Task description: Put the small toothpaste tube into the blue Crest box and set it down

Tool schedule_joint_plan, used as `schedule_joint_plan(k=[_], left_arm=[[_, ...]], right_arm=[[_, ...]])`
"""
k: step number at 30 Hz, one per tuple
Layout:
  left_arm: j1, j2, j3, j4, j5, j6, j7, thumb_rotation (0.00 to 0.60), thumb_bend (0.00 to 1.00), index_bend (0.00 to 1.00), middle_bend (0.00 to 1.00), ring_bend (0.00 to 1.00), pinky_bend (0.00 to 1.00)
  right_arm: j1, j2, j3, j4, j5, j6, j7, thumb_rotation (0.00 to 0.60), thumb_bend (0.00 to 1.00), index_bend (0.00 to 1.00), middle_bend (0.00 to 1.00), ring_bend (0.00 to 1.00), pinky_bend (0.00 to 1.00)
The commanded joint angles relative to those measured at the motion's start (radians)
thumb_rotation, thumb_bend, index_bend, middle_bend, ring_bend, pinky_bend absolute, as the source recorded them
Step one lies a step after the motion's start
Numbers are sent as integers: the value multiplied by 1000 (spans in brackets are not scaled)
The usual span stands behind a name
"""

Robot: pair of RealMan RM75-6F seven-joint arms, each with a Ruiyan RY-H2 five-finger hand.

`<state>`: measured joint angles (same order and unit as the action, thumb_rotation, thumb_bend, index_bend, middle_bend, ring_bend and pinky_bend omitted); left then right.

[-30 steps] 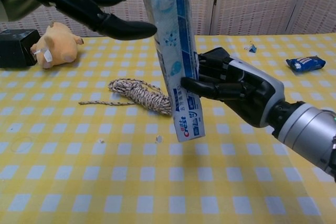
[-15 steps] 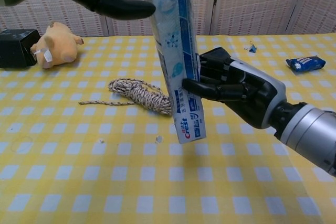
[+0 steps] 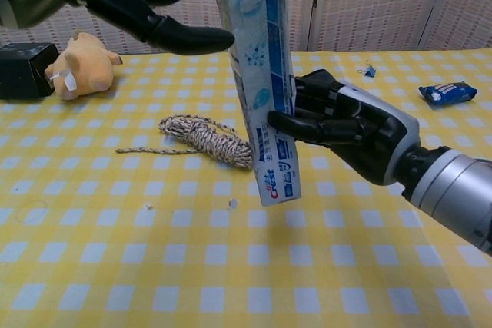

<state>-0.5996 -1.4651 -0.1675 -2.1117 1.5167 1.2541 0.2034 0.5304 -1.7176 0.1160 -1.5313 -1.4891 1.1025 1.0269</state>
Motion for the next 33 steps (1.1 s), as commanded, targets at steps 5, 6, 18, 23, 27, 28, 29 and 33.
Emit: schedule_joint_plan(k=[5,6,18,23,27,28,29,33], left_arm=[[-2,-14,16,15,-2,-15,19,600,218,207,1000,1000,1000],[-2,-16,18,16,-2,-17,21,600,217,207,1000,1000,1000],[-4,-33,19,29,-1,-21,37,600,218,215,1000,1000,1000],[5,-22,3,18,9,3,22,600,218,207,1000,1000,1000],[19,0,-15,13,24,39,-11,600,218,190,1000,1000,1000],[23,7,-18,12,27,46,-21,600,218,189,1000,1000,1000],[29,18,-21,13,35,57,-33,600,218,189,1000,1000,1000],[58,63,-19,30,70,101,-61,600,218,200,968,948,994]], right_arm=[[0,0,2,-4,0,2,2,600,345,482,296,369,435],[0,0,2,-5,0,3,2,600,346,482,296,369,435],[0,8,3,-11,-3,5,4,600,346,482,296,369,435],[-2,14,-2,-8,-10,11,-20,600,346,482,296,370,435],[-5,14,-6,8,-14,24,-97,600,346,482,296,370,435],[-6,13,-8,12,-14,26,-119,600,346,482,296,369,435],[-6,14,-9,20,-15,29,-156,600,345,482,296,369,435],[-7,27,-15,42,-16,36,-312,600,346,482,292,369,435]])
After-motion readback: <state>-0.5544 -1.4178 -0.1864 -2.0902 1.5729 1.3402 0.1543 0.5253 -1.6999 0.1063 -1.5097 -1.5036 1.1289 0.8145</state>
